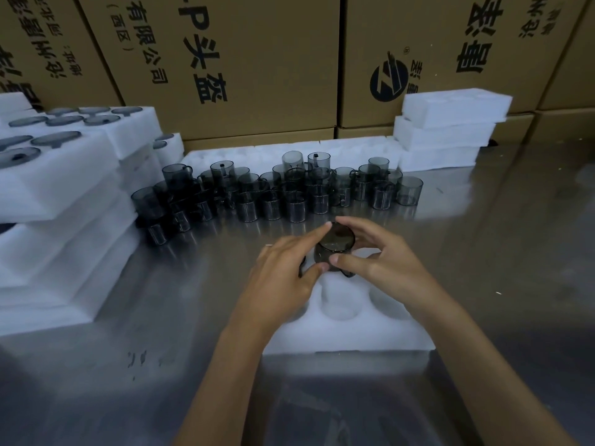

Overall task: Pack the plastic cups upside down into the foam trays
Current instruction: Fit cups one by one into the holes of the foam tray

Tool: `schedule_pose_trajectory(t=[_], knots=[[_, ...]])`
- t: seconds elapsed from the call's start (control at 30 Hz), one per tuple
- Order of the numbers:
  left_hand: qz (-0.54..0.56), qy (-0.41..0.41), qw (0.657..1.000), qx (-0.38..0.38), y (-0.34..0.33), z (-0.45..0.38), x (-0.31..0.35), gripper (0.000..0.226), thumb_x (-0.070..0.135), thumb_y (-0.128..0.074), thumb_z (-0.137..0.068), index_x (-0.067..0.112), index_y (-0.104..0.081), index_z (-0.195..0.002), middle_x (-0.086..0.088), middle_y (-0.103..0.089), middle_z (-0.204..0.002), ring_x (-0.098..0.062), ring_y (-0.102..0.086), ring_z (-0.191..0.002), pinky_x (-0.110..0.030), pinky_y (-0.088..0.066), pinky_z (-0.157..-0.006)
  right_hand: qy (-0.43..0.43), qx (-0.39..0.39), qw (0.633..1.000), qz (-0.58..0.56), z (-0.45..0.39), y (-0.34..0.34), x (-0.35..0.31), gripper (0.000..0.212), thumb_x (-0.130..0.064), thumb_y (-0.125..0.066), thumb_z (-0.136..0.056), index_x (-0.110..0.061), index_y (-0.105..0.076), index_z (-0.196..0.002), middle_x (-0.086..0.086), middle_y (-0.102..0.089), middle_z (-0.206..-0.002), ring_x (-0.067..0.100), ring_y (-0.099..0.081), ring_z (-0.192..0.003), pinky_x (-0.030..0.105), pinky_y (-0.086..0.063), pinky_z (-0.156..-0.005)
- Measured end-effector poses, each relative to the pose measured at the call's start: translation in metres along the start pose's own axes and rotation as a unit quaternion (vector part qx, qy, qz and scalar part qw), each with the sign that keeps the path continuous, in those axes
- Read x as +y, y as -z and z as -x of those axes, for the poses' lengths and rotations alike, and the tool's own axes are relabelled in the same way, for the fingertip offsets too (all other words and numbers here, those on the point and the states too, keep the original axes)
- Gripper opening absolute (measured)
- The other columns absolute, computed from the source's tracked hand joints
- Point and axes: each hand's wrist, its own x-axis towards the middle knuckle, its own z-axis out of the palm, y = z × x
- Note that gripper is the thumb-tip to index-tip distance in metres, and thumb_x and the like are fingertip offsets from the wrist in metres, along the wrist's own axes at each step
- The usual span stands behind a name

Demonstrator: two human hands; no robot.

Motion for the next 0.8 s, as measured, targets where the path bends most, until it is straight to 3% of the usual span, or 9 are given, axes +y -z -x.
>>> schedule_pose_trajectory(t=[0.13, 0.2, 0.27, 0.33, 0.4, 0.47, 0.57, 0.73, 0.8], knots=[[0.037, 0.012, 0.999, -0.019, -0.001, 0.001, 0.000, 0.060, 0.037, -0.062, -0.096, 0.046, -0.036, -0.149, 0.035, -0.047, -0.113, 0.005, -0.040, -0.115, -0.045, -0.049, -0.097, -0.022, -0.015, 0.999, -0.022, -0.002, 0.005, -0.001, 0.040, -0.022, -0.070, -0.094, -0.031, -0.065, -0.132, -0.014, -0.069, -0.123, -0.005, -0.061, -0.113, 0.004, -0.044, -0.087], [0.041, 0.017, 0.999, -0.015, -0.002, 0.001, 0.000, 0.053, 0.042, -0.058, -0.098, 0.038, -0.042, -0.148, 0.022, -0.056, -0.122, 0.004, -0.040, -0.118, -0.046, -0.047, -0.100, -0.032, -0.030, 0.999, 0.002, -0.002, 0.004, 0.000, 0.037, -0.025, -0.063, -0.099, -0.032, -0.063, -0.135, -0.014, -0.066, -0.129, -0.004, -0.058, -0.119, 0.007, -0.042, -0.094], [0.031, 0.010, 0.999, -0.007, -0.002, 0.000, 0.002, 0.049, 0.046, -0.051, -0.100, 0.029, -0.049, -0.146, 0.013, -0.062, -0.126, -0.002, -0.044, -0.120, -0.045, -0.042, -0.104, -0.022, -0.034, 0.997, 0.073, -0.003, 0.002, 0.003, 0.039, -0.023, -0.059, -0.101, -0.029, -0.059, -0.139, -0.014, -0.064, -0.128, 0.003, -0.055, -0.118, 0.020, -0.042, -0.104], [0.028, 0.005, 1.000, -0.003, -0.002, 0.001, 0.003, 0.048, 0.046, -0.046, -0.102, 0.027, -0.051, -0.145, 0.014, -0.065, -0.121, -0.004, -0.046, -0.120, -0.042, -0.037, -0.108, 0.000, -0.033, 0.988, 0.149, -0.003, 0.000, 0.007, 0.040, -0.020, -0.057, -0.101, -0.026, -0.058, -0.140, -0.025, -0.059, -0.118, 0.003, -0.045, -0.116, 0.020, -0.035, -0.104], [0.011, 0.012, 1.000, -0.004, -0.003, 0.001, 0.002, 0.047, 0.042, -0.046, -0.102, 0.028, -0.047, -0.147, 0.014, -0.064, -0.118, -0.004, -0.044, -0.123, -0.033, -0.031, -0.108, 0.021, -0.034, 0.980, 0.197, -0.003, -0.001, 0.010, 0.040, -0.021, -0.057, -0.101, -0.024, -0.057, -0.141, -0.024, -0.059, -0.128, 0.001, -0.038, -0.121, 0.015, -0.026, -0.101], [-0.035, 0.017, 0.999, -0.016, -0.005, 0.000, 0.000, 0.046, 0.038, -0.047, -0.103, 0.028, -0.045, -0.148, 0.014, -0.060, -0.133, -0.006, -0.037, -0.134, -0.024, -0.021, -0.105, 0.030, -0.035, 0.965, 0.256, -0.004, -0.002, 0.012, 0.041, -0.025, -0.056, -0.102, -0.023, -0.055, -0.143, -0.014, -0.054, -0.144, 0.007, -0.036, -0.132, 0.020, -0.023, -0.106], [-0.079, 0.033, 0.996, -0.037, -0.007, -0.002, -0.002, 0.046, 0.042, -0.043, -0.103, 0.030, -0.045, -0.148, 0.017, -0.041, -0.153, -0.009, -0.025, -0.145, -0.026, -0.014, -0.110, 0.032, -0.029, 0.931, 0.363, -0.003, -0.005, 0.015, 0.042, -0.036, -0.050, -0.103, -0.031, -0.052, -0.145, -0.014, -0.044, -0.154, 0.010, -0.025, -0.141, 0.029, -0.012, -0.107], [-0.104, 0.033, 0.994, -0.015, -0.007, -0.003, -0.002, 0.042, 0.046, -0.044, -0.102, 0.034, -0.053, -0.141, 0.023, -0.046, -0.148, -0.002, -0.030, -0.140, -0.029, -0.003, -0.112, 0.027, -0.014, 0.925, 0.378, -0.002, -0.004, 0.016, 0.038, -0.044, -0.048, -0.102, -0.041, -0.053, -0.140, -0.018, -0.046, -0.149, 0.008, -0.024, -0.140, 0.030, -0.006, -0.105], [-0.084, 0.035, 0.996, -0.005, -0.006, -0.004, -0.002, 0.038, 0.045, -0.050, -0.100, 0.034, -0.058, -0.136, 0.025, -0.050, -0.142, 0.001, -0.033, -0.135, -0.022, -0.004, -0.105, 0.035, -0.020, 0.925, 0.378, -0.001, -0.004, 0.015, 0.038, -0.043, -0.047, -0.102, -0.041, -0.053, -0.140, -0.020, -0.047, -0.147, 0.007, -0.027, -0.139, 0.028, -0.005, -0.105]])
